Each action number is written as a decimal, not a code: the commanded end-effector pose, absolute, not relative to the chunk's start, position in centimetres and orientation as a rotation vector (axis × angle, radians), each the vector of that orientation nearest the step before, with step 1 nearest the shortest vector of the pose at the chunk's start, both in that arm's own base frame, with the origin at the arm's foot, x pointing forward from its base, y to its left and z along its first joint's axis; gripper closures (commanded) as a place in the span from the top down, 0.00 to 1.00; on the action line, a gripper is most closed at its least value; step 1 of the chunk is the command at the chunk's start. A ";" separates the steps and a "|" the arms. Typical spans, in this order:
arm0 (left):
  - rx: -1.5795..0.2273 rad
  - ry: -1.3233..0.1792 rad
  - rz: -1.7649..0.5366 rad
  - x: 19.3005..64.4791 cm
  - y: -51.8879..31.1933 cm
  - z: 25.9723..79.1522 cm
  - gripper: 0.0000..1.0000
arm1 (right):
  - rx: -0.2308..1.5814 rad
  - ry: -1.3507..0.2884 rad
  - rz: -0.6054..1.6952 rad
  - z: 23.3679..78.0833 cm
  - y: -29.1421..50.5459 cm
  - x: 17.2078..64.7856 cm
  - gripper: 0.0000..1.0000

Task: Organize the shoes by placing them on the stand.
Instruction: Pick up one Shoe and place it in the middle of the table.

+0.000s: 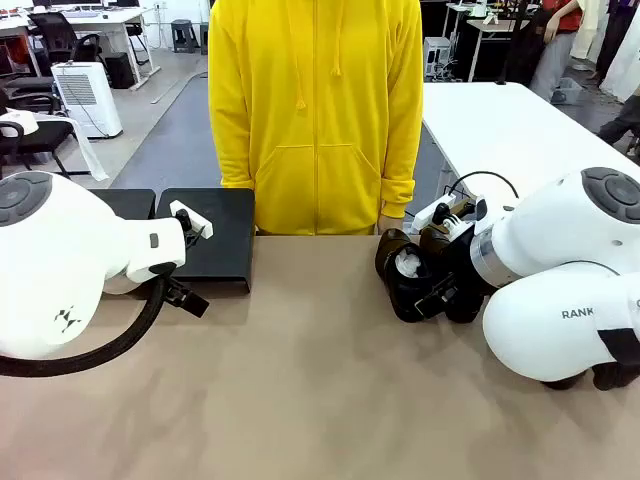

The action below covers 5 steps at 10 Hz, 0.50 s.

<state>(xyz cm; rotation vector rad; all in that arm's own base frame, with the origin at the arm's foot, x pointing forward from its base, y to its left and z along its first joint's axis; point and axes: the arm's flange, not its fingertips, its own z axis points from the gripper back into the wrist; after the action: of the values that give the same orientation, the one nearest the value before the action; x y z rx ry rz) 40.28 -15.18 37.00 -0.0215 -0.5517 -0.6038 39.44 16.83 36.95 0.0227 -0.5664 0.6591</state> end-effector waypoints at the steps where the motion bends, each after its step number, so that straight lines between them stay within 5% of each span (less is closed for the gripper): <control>1: -0.022 -0.552 -0.604 40.3 -15.2 37.0 1.00 | 0.023 -0.566 0.659 36.9 16.8 39.4 1.00; 5: -0.022 -0.552 -0.604 40.3 -15.2 37.0 1.00 | 0.023 -0.566 0.659 36.9 16.8 39.4 1.00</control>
<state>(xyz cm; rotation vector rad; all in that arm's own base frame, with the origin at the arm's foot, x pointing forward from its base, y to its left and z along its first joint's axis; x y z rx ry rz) 40.25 -15.25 37.00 -0.0210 -0.5518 -0.6051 39.44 16.84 36.93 0.0218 -0.5661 0.6605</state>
